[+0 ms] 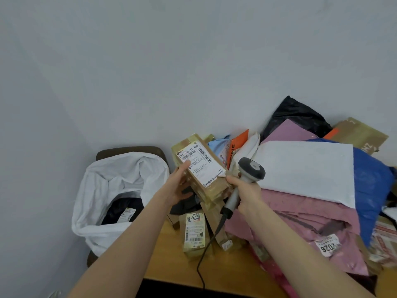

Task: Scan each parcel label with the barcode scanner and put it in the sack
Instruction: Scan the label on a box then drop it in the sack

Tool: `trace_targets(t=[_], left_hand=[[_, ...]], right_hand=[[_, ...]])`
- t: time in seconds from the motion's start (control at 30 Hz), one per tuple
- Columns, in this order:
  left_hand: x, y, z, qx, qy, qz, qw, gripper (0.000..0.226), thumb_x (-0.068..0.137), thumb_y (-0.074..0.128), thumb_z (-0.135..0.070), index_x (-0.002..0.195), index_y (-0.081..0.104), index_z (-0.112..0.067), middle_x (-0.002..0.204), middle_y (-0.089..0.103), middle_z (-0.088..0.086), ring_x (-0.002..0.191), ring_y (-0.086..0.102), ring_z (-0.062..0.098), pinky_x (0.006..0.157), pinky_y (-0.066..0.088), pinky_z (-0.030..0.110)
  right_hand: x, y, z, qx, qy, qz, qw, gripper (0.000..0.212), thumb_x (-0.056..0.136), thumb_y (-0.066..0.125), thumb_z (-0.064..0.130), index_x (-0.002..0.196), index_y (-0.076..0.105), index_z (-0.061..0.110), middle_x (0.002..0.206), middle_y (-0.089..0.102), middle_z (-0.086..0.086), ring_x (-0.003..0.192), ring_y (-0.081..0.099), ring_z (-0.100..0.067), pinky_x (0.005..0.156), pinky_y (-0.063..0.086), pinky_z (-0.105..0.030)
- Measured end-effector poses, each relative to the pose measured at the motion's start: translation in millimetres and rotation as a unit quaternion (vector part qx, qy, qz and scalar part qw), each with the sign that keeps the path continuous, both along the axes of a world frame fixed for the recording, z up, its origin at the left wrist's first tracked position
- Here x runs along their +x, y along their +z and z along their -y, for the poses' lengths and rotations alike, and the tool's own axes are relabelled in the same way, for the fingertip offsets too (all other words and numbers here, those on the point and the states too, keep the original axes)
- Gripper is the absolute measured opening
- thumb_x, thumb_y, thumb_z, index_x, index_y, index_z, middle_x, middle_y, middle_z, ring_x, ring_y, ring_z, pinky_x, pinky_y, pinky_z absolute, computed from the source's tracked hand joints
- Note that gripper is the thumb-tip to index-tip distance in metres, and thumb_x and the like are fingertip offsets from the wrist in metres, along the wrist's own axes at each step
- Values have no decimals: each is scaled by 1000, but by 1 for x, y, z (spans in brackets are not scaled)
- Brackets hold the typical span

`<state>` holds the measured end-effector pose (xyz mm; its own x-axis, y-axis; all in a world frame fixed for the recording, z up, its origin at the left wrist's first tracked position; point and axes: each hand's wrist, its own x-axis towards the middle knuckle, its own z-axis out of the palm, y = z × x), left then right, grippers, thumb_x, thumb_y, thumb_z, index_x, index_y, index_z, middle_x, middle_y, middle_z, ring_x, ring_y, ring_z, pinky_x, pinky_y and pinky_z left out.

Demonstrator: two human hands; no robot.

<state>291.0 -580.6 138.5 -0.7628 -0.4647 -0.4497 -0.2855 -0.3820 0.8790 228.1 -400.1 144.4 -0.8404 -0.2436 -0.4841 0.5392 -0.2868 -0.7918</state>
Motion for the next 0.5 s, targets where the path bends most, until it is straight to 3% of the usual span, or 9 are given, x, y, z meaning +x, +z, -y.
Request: trace_targets(t=[0.13,0.23,0.27,0.4,0.5], left_hand=[[10,-17,1,2,-67,-16,998,53,85,66,-39,134,48,-36,117,63,6,108,59,29,86,51,51],[18,-26,14,-15,-51,-40,998,56,88,65,-30,139,43,-36,111,65,1,92,62,21,79,53,44],[21,-28,20,-34,-47,-40,997,59,88,65,-27,141,41,-38,113,65,0,95,62,20,79,53,43],[32,-39,38,-93,-41,-25,995,75,84,70,-18,144,32,-43,121,64,3,109,60,23,80,52,40],[36,-53,43,-105,-29,-4,994,84,81,74,-19,148,27,-39,123,62,5,109,60,23,81,52,40]], right_hand=[[14,-11,15,14,-6,-10,1000,20,77,78,4,88,62,8,97,66,-12,90,63,-28,88,54,-45],[26,-18,18,55,7,-58,997,34,81,76,14,111,60,8,102,66,-9,99,61,-27,94,51,-46],[31,-17,16,80,13,-88,993,33,82,75,17,111,60,10,98,67,-7,98,61,-25,92,51,-44],[56,-6,10,83,84,-158,980,15,85,72,19,85,65,7,64,63,-5,59,57,-18,58,49,-30],[75,-1,12,89,148,-161,972,16,84,70,13,73,62,5,50,56,-3,44,49,-13,48,43,-26]])
